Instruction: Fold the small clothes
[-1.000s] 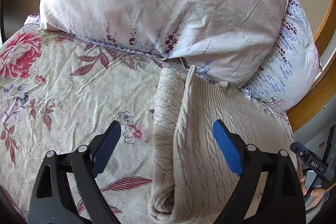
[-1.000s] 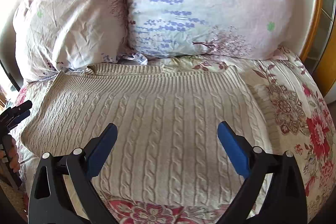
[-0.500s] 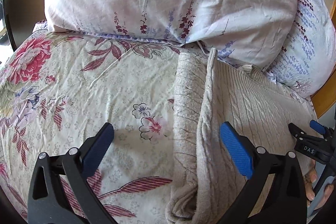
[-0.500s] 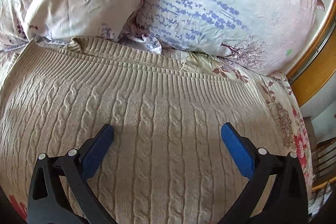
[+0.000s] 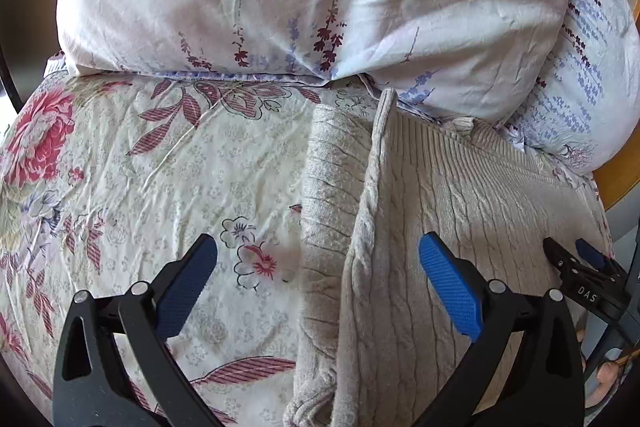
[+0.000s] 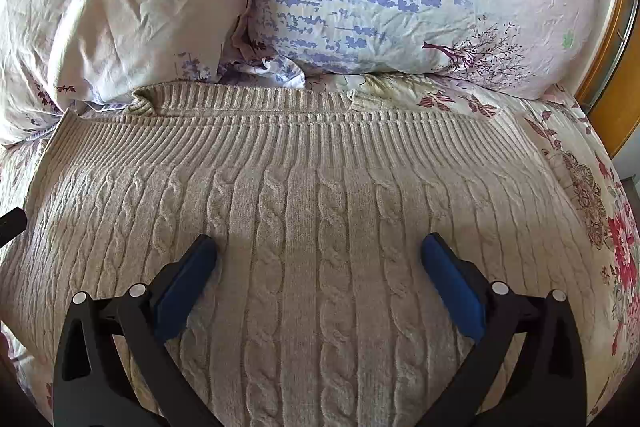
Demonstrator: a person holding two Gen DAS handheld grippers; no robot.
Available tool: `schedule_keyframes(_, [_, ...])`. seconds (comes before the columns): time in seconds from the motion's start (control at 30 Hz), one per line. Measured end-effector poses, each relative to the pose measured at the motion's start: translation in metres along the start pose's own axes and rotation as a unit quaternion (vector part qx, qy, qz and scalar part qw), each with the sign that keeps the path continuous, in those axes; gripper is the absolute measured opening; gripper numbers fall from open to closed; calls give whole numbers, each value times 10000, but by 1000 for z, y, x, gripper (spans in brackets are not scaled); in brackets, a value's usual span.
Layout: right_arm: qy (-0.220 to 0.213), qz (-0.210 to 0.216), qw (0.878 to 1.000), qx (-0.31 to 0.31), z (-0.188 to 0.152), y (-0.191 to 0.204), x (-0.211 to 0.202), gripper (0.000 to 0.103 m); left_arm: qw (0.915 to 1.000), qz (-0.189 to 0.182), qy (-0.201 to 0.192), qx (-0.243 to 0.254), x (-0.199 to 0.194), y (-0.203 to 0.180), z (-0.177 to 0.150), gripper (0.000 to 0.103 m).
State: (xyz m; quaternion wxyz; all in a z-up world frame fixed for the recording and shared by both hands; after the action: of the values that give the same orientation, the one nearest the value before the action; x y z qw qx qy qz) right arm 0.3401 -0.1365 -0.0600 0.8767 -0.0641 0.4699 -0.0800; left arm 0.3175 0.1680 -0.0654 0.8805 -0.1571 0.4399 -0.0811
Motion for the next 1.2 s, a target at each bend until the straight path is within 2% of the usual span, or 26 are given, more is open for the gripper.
schedule_keyframes(0.17, [-2,28,10000,-5,1,2,-2,102,9979,204,594,178,19,-6,-4,101])
schedule_keyframes(0.43, [-12,54,10000,-19,3,1,-1,102,9978,150,601,253,30,-9,5,101])
schedule_keyframes(0.5, [-13,54,10000,-20,3,1,-1,102,9966,147,723,359,35,-13,8,100])
schedule_keyframes(0.6, [-15,52,10000,-22,3,1,-1,102,9960,-12,795,406,37,-17,15,87])
schedule_keyframes(0.63, [-16,50,10000,-22,3,1,-1,102,9959,-129,796,418,37,-20,16,78])
schedule_keyframes(0.67, [-16,48,10000,-18,3,1,-2,102,9960,-246,757,413,36,-22,19,75])
schedule_keyframes(0.73, [-17,47,10000,-21,2,1,-2,102,9955,-467,688,453,36,-25,20,56])
schedule_keyframes(0.8, [-17,49,10000,-22,2,1,-2,102,9957,-520,584,493,35,-25,22,53])
schedule_keyframes(0.87, [-23,49,10000,-18,2,1,-2,102,9950,-685,514,510,33,-26,22,45])
schedule_keyframes(0.93, [-27,43,10000,-24,3,1,-2,102,9939,-935,481,324,29,-24,19,32])
schedule_keyframes(1.03, [-28,42,10000,-30,4,1,-2,102,9919,-1191,448,50,27,-23,18,25])
schedule_keyframes(1.13, [-40,21,10000,-46,5,1,-2,102,9891,-1426,335,-157,19,-26,17,22])
schedule_keyframes(1.2, [-53,5,10000,-61,5,1,-2,102,9834,-1772,202,-322,8,-34,20,21])
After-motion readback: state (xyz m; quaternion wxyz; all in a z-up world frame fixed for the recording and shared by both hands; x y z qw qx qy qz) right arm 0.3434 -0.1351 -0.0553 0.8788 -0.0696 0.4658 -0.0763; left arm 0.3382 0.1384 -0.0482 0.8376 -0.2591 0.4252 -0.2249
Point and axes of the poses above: each gripper's, at about its wrist camera, not at the fingertips, and x roughly the way its jaws point, y to its left, z to its top, the point moved 9 cm from there along x, roughly the way its jaws point, and after that the axes turned 11 degrees about -z, right-handed, at the moved point
